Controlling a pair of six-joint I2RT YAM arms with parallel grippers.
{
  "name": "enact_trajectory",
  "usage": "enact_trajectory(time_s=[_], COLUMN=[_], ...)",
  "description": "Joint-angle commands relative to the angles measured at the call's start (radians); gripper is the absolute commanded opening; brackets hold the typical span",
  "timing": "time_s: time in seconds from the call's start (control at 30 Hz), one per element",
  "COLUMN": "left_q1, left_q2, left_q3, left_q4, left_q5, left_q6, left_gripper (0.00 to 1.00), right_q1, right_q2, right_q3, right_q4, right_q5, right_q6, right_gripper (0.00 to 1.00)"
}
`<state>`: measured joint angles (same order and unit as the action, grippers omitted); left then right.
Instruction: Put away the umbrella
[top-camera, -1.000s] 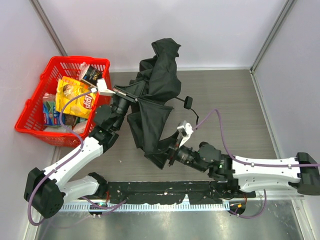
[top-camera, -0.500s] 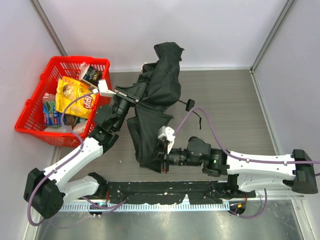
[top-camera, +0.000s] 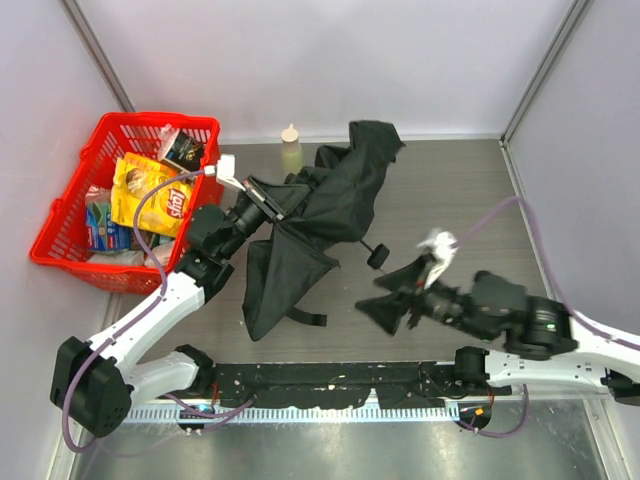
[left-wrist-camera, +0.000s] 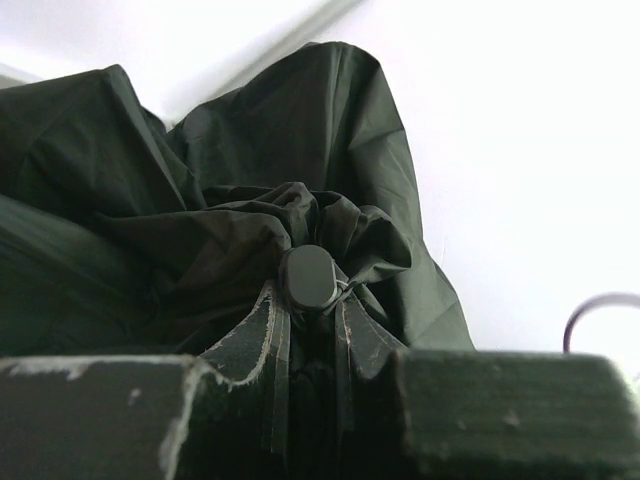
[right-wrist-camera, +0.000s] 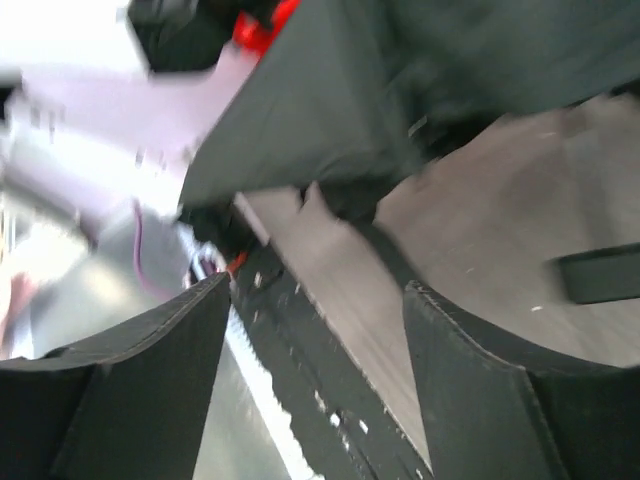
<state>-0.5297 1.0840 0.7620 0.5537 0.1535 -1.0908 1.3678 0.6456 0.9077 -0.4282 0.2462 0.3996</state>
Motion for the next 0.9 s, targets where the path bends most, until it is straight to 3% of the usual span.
enact_trajectory(time_s=[0.0,0.2,0.4,0.5,0.6,0.67,0.8,0.87], left_q1=[0.013,0.014,0.014,0.013,0.014,0.014,0.014,0.014], left_q2=[-0.015,-0.041,-0.056,-0.070,-0.084,-0.090,-0.087,-0.078], left_q3=[0.028,0.046,0.046,0.048,0.043,0.043,0.066,0.077], left_q4=[0.064,0.074,0.054,0.040,0.012,0.003,-0.035,-0.034], left_q5=[0.245,0.339,0.346,0.373,0.382,0.382,0.357,0.350], left_q6=[0.087,0.152,0.157,0.164,0.183,0.193,0.219,0.227], left_gripper=[0.00,0.00,0.00,0.00,0.00,0.00,0.00,0.00], right_q1=[-0.003,-0.003,-0.015,-0.117,-0.304,-0.341,-0.345,-0.346], right_q2=[-0.038,0.067,0.244,0.304,0.335,0.339,0.315,0.302], right_q3=[0.123,0.290,0.342,0.341,0.321,0.303,0.251,0.231], right_q4=[-0.089,-0.106,-0.119,-0.100,-0.098,-0.089,-0.023,0.020], right_q5=[0.389,0.374,0.410,0.320,0.207,0.170,0.018,-0.077], right_q6=[0.084,0.183,0.043,-0.018,-0.021,-0.018,-0.048,-0.073], right_gripper=[0.79,0.82,0.79,0.75,0.69,0.65,0.43,0.21])
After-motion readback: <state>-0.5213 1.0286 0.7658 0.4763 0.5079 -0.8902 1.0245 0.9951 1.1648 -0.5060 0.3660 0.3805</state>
